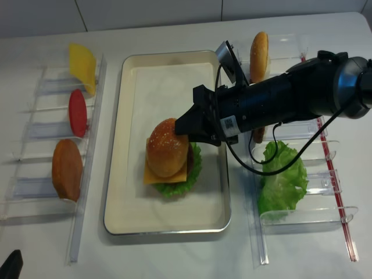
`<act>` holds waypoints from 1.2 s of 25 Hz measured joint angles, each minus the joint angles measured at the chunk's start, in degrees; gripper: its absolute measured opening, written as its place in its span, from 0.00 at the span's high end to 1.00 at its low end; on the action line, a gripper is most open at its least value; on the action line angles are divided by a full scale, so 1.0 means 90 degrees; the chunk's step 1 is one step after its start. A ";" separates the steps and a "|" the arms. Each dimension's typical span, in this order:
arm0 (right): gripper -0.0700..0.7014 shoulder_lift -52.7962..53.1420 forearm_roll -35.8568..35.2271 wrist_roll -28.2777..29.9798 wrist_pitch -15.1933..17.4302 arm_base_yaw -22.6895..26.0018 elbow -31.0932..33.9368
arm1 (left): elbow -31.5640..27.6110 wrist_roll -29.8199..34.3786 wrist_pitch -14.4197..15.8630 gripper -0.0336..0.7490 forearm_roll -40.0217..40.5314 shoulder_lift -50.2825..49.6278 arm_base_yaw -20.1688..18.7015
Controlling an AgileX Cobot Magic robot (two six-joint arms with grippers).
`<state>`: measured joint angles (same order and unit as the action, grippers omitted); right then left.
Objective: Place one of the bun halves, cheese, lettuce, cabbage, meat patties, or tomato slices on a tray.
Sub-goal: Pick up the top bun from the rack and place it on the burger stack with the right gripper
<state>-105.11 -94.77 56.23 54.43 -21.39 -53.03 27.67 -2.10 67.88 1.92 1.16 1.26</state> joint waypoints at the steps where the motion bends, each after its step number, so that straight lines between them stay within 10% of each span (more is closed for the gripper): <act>1: 0.54 0.0000 0.0015 0.0000 -0.0042 0.0000 0.0000 | 0.0000 0.0000 0.0000 0.35 0.0000 0.0000 0.0000; 13: 0.49 0.0000 0.0291 0.0051 -0.0268 0.0000 0.0000 | 0.0000 0.0000 0.0000 0.35 0.0000 0.0000 0.0000; 24: 0.24 0.0000 0.0513 0.0051 -0.0289 0.0014 0.0000 | 0.0000 0.0000 0.0000 0.35 0.0000 0.0000 0.0000; 30: 0.24 0.0011 0.0451 0.0051 0.0426 0.0494 0.0000 | 0.0000 0.0000 0.0000 0.35 0.0000 0.0000 0.0000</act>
<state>-105.01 -90.71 56.69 58.27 -16.95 -53.03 27.67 -2.10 67.88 1.92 1.16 1.26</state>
